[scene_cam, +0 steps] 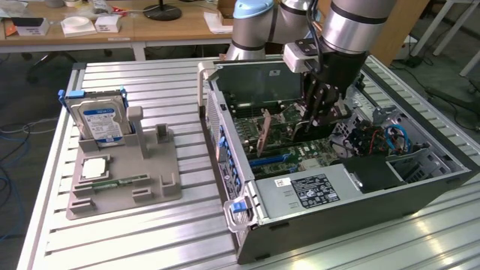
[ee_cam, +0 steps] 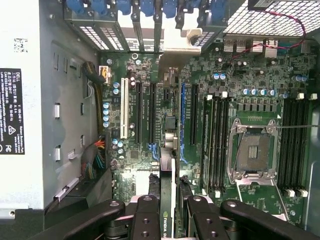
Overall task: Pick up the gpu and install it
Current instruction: 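Insert the gpu into the slot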
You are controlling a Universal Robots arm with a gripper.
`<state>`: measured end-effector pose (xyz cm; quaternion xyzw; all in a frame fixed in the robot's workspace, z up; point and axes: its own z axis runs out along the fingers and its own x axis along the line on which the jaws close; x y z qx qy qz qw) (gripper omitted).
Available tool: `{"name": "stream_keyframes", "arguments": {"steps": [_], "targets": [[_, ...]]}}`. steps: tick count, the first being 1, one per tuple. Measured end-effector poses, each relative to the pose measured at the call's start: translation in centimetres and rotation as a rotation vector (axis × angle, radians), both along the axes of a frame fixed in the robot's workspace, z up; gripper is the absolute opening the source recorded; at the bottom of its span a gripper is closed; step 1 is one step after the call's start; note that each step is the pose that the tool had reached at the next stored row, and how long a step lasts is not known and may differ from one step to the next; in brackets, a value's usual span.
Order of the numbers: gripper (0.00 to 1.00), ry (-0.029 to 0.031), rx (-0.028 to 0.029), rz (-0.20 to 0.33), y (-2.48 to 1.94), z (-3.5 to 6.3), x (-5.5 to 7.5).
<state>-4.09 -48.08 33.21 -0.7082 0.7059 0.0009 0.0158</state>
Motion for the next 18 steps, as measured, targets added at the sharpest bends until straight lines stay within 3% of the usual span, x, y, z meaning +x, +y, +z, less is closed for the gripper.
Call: {"name": "stream_keyframes", "arguments": {"steps": [11,15,18], "targets": [[0.26,0.0000,-0.0001,0.000,0.18,-1.07,-0.6],[0.26,0.0001,-0.0022,0.001,0.75,-1.75,-0.7],[0.26,0.0001,-0.0022,-0.004,0.93,-2.21,-0.8]]}}
